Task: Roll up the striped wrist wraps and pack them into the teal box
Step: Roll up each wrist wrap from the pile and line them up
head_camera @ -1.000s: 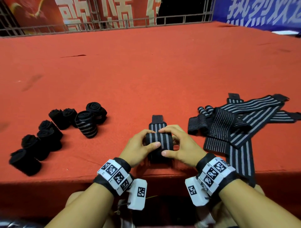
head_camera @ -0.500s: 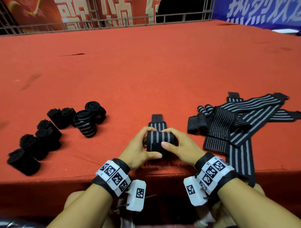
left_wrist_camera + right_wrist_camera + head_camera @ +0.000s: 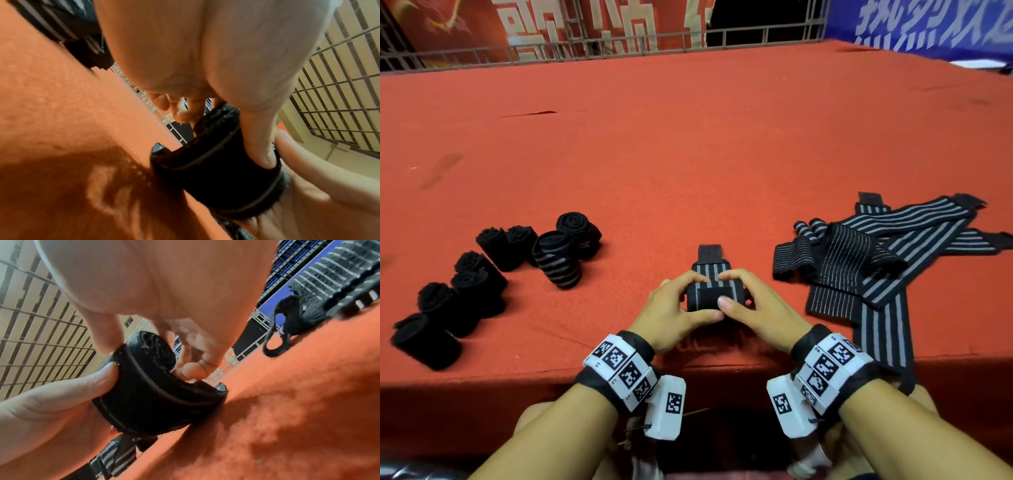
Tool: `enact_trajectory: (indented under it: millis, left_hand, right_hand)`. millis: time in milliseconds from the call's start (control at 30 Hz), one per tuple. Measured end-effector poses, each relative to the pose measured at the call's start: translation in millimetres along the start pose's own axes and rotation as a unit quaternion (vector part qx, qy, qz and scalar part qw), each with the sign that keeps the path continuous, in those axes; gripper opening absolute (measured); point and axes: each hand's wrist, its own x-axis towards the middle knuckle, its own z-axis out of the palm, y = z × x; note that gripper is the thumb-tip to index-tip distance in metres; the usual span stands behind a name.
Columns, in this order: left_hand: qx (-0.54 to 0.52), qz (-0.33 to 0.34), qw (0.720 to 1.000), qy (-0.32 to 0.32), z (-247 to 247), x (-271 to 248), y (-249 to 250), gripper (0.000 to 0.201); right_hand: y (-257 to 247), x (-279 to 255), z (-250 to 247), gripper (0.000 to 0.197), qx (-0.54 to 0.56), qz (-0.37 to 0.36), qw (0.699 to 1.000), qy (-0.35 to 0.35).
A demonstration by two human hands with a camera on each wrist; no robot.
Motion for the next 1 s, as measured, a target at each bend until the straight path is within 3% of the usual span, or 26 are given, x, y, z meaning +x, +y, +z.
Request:
enact_trajectory:
  millis: [100, 367, 467, 567, 667, 733, 833, 1000]
  left_hand:
    - [-0.018, -0.024, 1.0, -0.01, 0.8, 0.8, -0.3, 0.05]
    - [-0.104, -0.056, 0.992, -0.049, 6.6, -7.8, 5.3, 0.036]
    - [-0.068, -0.028, 0.996, -0.047, 4.9, -6.7, 2.6, 0.049]
    - [-0.057, -0.031, 0.997, -0.035, 4.5, -4.8, -0.6, 0.053]
    - [-0.052, -0.035, 0.997, -0.036, 6.2, -4.2, -3.7, 0.046]
    - [-0.045, -0.044, 0.997, -0.044, 8.2, -3.7, -6.3, 0.045]
    - [-0.051, -0.062, 0.995, -0.052, 12.0, -2.6, -11.4, 0.041]
    - [-0.06, -0.097, 0.992, -0.062, 13.7, -0.8, -20.3, 0.036]
  right_hand:
    - [2.8, -1.9, -1.9, 0.051, 0.02, -0.033, 0.999, 0.001]
    - [12.1, 1.8, 0.9, 0.021, 0.053, -0.01, 0.998, 0.026]
    - [14.9, 2.6, 2.4, 0.012, 0.054, 0.003, 0.997, 0.048]
    - [15.5, 3.0, 3.1, 0.016, 0.048, 0.028, 0.997, 0.059]
    - [17.1, 3.7, 3.0, 0.035, 0.007, 0.051, 0.997, 0.049]
    - [18.6, 4.1, 4.5, 0.032, -0.043, 0.058, 0.996, 0.045]
    - [14.4, 3.8, 6.1, 0.025, -0.045, 0.035, 0.997, 0.054]
    - [15.0, -2.4, 3.2, 0.044, -0.015, 0.002, 1.0, -0.004]
